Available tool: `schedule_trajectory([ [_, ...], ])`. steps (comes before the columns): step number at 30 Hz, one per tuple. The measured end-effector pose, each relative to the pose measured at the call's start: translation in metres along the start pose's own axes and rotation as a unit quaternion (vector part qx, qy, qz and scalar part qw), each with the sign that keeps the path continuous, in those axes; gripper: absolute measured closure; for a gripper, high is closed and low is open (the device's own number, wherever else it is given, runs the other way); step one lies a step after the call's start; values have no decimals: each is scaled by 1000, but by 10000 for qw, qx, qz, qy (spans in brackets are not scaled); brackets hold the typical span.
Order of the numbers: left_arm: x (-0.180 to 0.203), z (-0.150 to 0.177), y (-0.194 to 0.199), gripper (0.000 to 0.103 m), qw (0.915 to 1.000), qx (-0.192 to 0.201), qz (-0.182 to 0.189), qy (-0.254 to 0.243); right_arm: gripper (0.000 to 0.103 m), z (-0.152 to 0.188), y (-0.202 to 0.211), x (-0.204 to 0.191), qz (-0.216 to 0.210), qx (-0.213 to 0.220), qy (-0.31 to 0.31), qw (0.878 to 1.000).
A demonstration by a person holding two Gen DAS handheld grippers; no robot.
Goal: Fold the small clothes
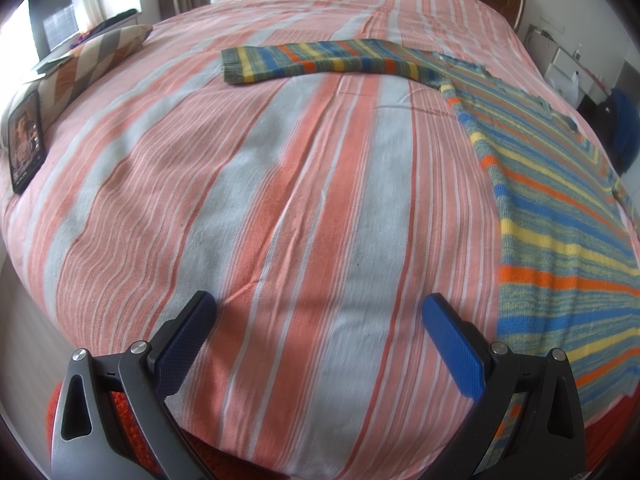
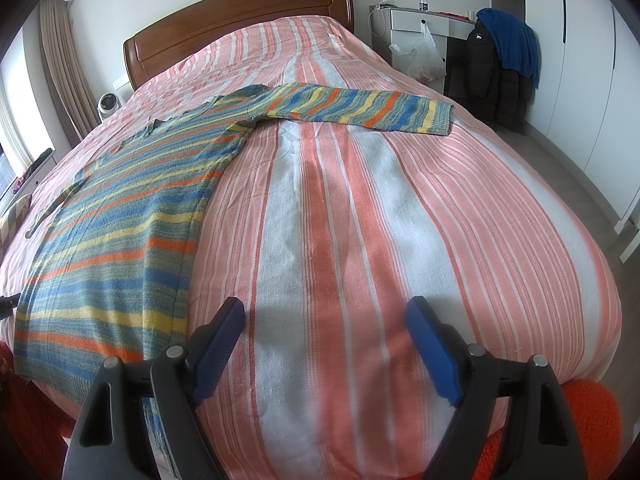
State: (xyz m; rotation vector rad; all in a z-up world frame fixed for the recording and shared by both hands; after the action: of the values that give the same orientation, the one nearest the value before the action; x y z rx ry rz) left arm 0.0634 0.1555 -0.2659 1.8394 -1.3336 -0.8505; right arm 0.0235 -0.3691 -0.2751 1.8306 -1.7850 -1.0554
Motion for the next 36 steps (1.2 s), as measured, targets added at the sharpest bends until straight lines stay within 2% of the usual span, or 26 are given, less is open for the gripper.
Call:
schedule_trajectory([
  [9, 0, 0, 1, 0, 10000, -6, 10, 1, 20, 0, 1, 0, -16, 8, -17, 10000],
  [12, 1, 0, 0, 0, 10000, -7, 29, 2, 21, -5, 6, 1, -228, 30, -240, 9994],
  [15, 1, 0, 0, 0, 10000, -11, 29, 3, 21, -25, 19, 13, -431, 183, -548, 9974],
  [18, 1, 1, -1, 0, 10000, -11, 12, -3, 21, -66, 35, 41, -605, 476, -819, 9937],
  [20, 1, 2, -1, 0, 10000, -8, -1, 4, 21, -90, 38, 68, -830, 605, -1297, 9862],
  [22, 1, 3, -3, 0, 10000, -9, -2, 14, 21, -107, 30, 99, -1236, 670, -2154, 9663],
  [23, 1, 4, -3, 0, 10000, -8, -11, 14, 21, -112, 24, 110, -1442, 688, -2515, 9546],
  [26, 1, 3, -2, 0, 10000, -2, -45, 1, 23, -123, -19, 138, -2221, 547, -3533, 9071],
  [27, 1, 3, -2, 0, 10000, -3, -39, 5, 27, -124, -33, 142, -2332, 466, -3688, 8986],
  [29, 2, 3, -2, 0, 10000, -7, -33, 7, 34, -125, -54, 148, -2381, 327, -3864, 8905],
  [31, 2, 3, -2, 0, 10000, -6, -45, -2, 45, -129, -68, 156, -2192, 415, -3989, 8894],
  [36, 1, 3, -3, 0, 10000, -11, -90, -19, 46, -145, -89, 163, -2183, 533, -3922, 8920],
])
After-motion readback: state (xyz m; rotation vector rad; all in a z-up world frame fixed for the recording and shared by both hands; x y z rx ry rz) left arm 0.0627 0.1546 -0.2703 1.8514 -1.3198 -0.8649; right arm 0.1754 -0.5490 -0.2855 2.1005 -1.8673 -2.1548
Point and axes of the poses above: each gripper's, at about its wrist camera, not at the fingertips, and y roughly against the way its jaws point, x to its right, z to its underside, the point moved 9 cm from there along -y, roughly the way its jaws point, and after that the axes turned 12 degrees about -z, right-handed, at the moved point
